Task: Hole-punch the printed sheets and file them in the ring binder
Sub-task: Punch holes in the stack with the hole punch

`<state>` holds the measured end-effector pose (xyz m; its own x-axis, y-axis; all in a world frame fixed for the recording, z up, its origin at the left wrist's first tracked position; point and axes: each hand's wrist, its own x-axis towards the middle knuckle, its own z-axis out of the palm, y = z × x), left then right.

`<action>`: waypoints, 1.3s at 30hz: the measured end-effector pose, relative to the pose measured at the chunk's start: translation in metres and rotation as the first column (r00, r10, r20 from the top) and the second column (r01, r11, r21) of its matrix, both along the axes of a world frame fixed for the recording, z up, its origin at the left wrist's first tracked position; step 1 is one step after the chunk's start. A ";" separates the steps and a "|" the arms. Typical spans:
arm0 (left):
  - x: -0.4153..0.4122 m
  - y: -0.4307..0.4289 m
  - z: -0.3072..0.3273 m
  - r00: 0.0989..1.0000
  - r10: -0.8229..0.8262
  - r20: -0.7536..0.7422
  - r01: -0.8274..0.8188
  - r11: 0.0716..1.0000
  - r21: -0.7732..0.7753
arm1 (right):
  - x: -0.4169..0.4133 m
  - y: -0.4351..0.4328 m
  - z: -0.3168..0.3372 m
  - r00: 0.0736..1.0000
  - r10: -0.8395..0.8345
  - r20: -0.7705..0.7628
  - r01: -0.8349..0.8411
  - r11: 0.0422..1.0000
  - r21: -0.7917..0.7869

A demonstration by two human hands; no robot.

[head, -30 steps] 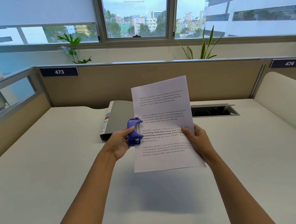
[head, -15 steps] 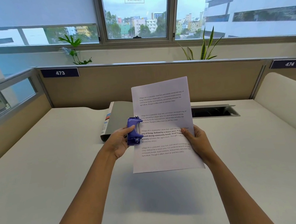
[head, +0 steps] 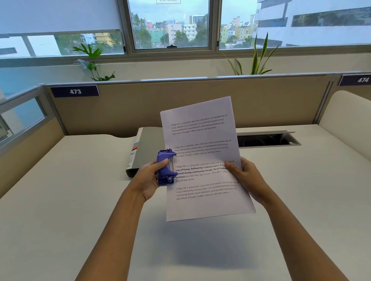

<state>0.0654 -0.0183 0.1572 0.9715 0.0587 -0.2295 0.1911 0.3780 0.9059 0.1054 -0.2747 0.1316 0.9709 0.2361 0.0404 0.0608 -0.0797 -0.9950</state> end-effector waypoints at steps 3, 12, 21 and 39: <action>0.000 0.001 0.000 1.000 0.002 -0.001 -0.002 1.000 0.012 | 0.001 0.000 0.001 1.000 -0.017 -0.012 0.017 1.000 0.005; 0.000 -0.001 0.000 1.000 0.031 0.002 -0.031 0.999 0.033 | -0.001 0.001 0.003 0.999 -0.030 -0.021 0.031 0.996 0.079; -0.002 -0.001 0.001 0.999 0.033 0.009 -0.033 0.999 0.035 | -0.003 0.002 0.003 0.998 -0.016 -0.067 0.024 0.993 0.119; -0.004 -0.001 0.003 1.000 0.002 0.031 -0.002 1.000 0.006 | -0.009 0.006 0.012 0.996 -0.076 -0.036 0.081 0.982 0.172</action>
